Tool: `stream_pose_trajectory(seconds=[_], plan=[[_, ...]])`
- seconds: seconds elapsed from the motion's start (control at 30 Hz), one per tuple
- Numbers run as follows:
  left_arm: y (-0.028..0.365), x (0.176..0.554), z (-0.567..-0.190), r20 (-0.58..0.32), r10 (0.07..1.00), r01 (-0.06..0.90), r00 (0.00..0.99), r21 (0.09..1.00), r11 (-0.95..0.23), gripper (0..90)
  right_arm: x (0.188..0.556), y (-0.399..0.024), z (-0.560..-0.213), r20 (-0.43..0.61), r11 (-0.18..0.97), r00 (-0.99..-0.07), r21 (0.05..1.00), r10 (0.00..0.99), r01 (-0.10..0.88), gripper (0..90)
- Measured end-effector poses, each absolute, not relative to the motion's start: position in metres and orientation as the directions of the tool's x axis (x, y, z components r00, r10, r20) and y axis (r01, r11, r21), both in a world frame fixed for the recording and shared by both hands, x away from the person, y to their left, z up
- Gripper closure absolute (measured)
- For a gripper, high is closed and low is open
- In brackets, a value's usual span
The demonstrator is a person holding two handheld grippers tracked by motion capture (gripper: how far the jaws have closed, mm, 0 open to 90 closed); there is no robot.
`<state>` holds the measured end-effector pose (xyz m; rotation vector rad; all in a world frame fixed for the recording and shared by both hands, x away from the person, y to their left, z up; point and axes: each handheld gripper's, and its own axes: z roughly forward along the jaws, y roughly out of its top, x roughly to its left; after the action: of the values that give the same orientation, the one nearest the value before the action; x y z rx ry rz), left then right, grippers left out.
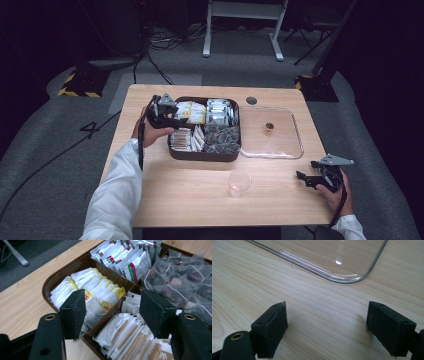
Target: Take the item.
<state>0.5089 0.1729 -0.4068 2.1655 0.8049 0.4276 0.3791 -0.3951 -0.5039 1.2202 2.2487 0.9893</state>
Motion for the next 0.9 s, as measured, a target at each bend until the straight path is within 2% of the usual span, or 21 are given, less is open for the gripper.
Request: stream_pose_trajectory(seconds=[0.3,0.33,0.57,0.8,0.9], plan=[[0.165,0.535,-0.420,0.034,0.701,0.468,0.712,0.721,-0.511,42.2,0.379,-0.395,-0.504,-0.010,0.371,-0.543,0.741,0.839,0.559,17.8],[0.164,0.538,-0.423,0.031,0.701,0.473,0.713,0.716,-0.513,45.5,0.379,-0.395,-0.504,-0.012,0.372,-0.544,0.742,0.839,0.558,17.8],[0.161,0.552,-0.437,0.024,0.724,0.516,0.689,0.685,-0.514,49.7,0.379,-0.395,-0.504,-0.010,0.371,-0.544,0.742,0.839,0.559,17.8],[0.157,0.563,-0.451,0.038,0.754,0.563,0.656,0.641,-0.521,48.4,0.379,-0.395,-0.504,-0.012,0.373,-0.545,0.742,0.838,0.557,18.1],[0.155,0.565,-0.454,0.039,0.767,0.573,0.640,0.642,-0.510,50.5,0.379,-0.395,-0.504,-0.012,0.373,-0.546,0.742,0.838,0.557,18.1]])
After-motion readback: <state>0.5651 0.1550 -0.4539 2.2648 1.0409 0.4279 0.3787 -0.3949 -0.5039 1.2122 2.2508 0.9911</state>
